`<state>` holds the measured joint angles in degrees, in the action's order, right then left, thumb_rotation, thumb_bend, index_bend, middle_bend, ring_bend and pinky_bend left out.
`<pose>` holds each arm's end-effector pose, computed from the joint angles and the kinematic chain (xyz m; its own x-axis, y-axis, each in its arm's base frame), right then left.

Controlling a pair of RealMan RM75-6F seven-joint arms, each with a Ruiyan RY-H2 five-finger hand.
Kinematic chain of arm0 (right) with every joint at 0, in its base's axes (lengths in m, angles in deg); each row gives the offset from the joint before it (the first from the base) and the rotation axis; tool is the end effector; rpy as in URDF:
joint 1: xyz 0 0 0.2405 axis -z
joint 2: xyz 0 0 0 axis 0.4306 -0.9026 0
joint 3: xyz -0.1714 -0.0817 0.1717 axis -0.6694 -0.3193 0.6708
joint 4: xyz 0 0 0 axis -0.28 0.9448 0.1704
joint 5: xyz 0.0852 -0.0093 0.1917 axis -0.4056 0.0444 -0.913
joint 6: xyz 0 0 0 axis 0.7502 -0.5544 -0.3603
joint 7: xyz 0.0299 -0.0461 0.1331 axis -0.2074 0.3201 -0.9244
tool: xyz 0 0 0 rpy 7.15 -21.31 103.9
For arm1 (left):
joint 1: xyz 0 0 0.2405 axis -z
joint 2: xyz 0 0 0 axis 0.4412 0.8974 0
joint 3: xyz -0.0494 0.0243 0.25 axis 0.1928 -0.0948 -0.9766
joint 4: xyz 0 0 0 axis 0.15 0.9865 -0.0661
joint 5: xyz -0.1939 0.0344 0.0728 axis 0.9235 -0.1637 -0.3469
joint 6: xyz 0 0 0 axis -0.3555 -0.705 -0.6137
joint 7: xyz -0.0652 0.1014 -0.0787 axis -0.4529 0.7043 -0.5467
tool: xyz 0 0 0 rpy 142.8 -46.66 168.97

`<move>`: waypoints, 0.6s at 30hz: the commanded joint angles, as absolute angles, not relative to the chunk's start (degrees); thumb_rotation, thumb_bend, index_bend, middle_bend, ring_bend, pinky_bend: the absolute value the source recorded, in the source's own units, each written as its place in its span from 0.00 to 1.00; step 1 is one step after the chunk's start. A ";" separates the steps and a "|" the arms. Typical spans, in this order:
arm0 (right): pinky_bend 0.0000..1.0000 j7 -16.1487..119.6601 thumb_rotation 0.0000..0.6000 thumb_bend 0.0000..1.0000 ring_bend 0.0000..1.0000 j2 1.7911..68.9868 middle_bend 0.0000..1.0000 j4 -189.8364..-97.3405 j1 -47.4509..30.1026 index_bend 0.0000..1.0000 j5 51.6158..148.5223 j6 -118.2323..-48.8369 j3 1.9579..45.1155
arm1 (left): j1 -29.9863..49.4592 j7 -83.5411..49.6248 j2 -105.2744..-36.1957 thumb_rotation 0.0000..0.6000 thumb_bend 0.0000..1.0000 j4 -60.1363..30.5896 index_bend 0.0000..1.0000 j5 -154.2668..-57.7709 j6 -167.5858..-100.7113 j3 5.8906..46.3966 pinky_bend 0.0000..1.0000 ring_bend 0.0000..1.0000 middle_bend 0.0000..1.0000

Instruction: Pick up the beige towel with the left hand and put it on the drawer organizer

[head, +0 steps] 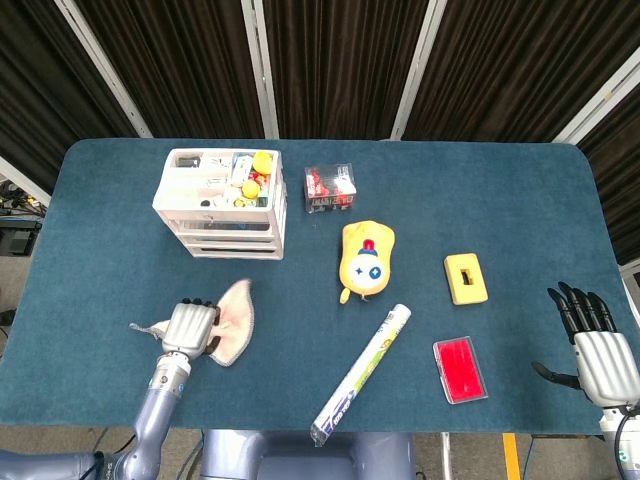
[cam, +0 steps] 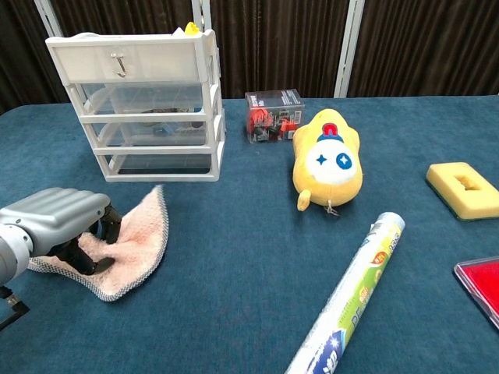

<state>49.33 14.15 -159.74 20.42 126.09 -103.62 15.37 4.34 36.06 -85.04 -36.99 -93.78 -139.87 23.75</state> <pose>-0.3152 -0.1799 0.1672 0.4019 -0.0302 0.9152 -0.9149 -0.0557 0.3999 -0.1822 0.2564 -0.0533 0.6009 0.3631 0.7121 0.7945 -0.1732 -0.5821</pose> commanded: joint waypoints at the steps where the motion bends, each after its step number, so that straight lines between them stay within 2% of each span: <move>1: 0.00 49.25 1.00 0.01 0.00 14.14 0.00 -159.71 20.44 0.00 126.11 -103.66 15.38 | 4.51 36.11 -84.96 1.00 0.61 -37.11 0.81 -93.85 -140.24 23.58 0.46 0.54 0.67; 3: 0.00 49.23 1.00 0.01 0.00 14.13 0.00 -159.74 20.48 0.00 126.09 -103.72 15.39 | 4.78 36.07 -84.60 1.00 0.66 -37.14 0.84 -95.33 -140.76 23.23 0.47 0.56 0.69; 7: 0.00 49.22 1.00 0.01 0.00 14.15 0.00 -159.79 20.48 0.00 125.98 -103.70 15.43 | 6.34 35.67 -82.12 1.00 0.69 -36.17 0.86 -104.67 -141.31 21.10 0.49 0.58 0.72; 18: 0.00 49.50 1.00 0.01 0.00 14.24 0.00 -159.90 20.56 0.00 125.87 -103.84 15.50 | 16.85 23.53 -66.04 1.00 0.69 -32.10 0.92 -137.63 -135.85 16.47 0.50 0.58 0.75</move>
